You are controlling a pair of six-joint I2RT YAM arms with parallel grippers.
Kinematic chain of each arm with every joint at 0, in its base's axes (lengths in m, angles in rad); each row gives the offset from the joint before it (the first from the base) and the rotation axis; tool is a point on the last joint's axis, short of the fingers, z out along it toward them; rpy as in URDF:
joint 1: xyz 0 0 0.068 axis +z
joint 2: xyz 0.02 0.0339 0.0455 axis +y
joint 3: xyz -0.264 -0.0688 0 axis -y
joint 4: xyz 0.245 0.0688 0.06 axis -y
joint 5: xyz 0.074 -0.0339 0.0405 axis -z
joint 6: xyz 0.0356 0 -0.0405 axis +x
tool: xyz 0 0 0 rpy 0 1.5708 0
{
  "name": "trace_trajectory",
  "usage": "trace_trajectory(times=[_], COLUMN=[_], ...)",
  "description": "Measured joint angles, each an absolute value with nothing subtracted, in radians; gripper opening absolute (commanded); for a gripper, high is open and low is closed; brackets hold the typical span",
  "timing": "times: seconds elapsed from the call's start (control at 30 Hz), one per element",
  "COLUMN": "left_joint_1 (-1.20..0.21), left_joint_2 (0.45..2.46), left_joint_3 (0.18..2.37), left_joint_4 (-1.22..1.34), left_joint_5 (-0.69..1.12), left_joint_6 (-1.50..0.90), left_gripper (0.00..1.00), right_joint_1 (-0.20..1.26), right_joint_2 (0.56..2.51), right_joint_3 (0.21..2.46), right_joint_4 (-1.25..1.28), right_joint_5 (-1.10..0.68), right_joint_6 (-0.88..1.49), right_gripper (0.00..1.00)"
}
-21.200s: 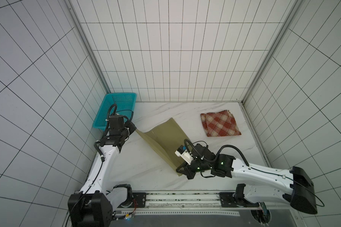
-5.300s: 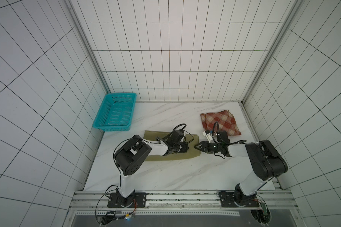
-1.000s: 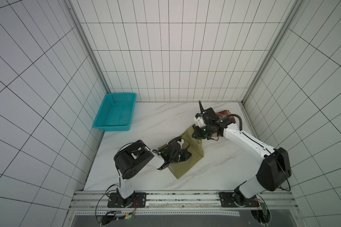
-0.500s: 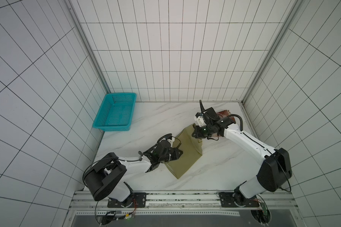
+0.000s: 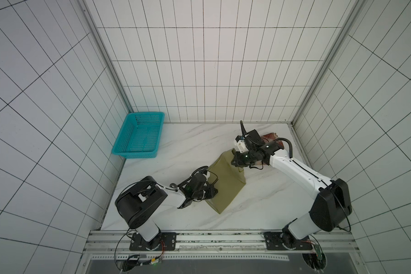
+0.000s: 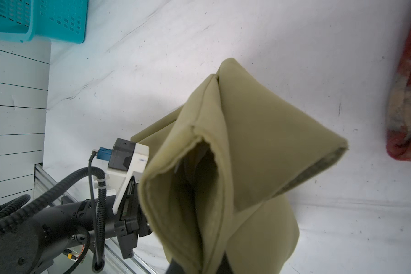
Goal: Fold and stack skirts
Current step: Fold the skirt at the center of the table.
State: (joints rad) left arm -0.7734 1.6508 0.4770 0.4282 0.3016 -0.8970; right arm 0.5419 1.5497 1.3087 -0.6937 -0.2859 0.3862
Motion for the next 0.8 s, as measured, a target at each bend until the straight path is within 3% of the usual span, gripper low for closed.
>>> trace_trajectory(times=[0.47, 0.8], left_joint_1=[-0.776, -0.777], left_joint_2=[1.694, 1.414], left_joint_3=[0.502, 0.441], left_joint_4=[0.478, 0.340], left_joint_5=[0.313, 0.281], left_joint_6=[-0.905, -0.916], left_gripper=[0.00, 0.00], right_joint_1=[0.664, 0.714], right_joint_2=[1.515, 1.575], right_joint_3=[1.197, 1.139], right_joint_4=[-0.586, -0.491], right_joint_5=[-0.284, -0.258], right_joint_6=[0.482, 0.519], right_gripper=[0.00, 0.00])
